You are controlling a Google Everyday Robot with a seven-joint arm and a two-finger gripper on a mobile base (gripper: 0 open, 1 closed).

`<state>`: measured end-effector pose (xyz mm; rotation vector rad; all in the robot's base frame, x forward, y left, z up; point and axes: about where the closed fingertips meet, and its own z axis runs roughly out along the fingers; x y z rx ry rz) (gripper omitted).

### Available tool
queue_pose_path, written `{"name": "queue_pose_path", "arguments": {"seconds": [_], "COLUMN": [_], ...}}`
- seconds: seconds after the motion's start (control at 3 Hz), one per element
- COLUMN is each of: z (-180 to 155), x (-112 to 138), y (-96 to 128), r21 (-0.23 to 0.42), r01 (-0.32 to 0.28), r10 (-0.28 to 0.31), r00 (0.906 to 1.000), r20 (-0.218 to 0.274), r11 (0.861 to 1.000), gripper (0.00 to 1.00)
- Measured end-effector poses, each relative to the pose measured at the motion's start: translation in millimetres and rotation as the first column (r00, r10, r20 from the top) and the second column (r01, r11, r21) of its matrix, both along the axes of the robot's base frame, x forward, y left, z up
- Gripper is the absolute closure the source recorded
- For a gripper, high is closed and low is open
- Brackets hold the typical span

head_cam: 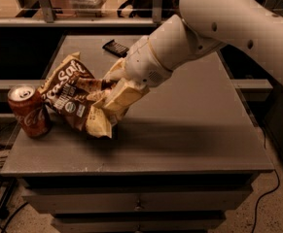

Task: Move brown chip bag near coke can

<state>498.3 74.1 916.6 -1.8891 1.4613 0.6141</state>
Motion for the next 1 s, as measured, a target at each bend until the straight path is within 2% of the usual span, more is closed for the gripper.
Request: {"name": "queue_pose_path", "arguments": {"seconds": [0.33,0.67,1.0], "z": [-14.9,-14.4,-14.4], "x": [5.9,4.9,4.9], "y": [1.9,3.4,3.4], "r21": [-0.002,-0.003,-0.003], "r01": [0.035,0.034,0.034], "r10": [-0.035,-0.034,-0.034], "r00": [0.9991,0.9992,0.9992], "r20": [-0.023,-0.022,-0.022], "r11": [0.999,0.999,0.999], "gripper": [0.14,0.0,0.0]}}
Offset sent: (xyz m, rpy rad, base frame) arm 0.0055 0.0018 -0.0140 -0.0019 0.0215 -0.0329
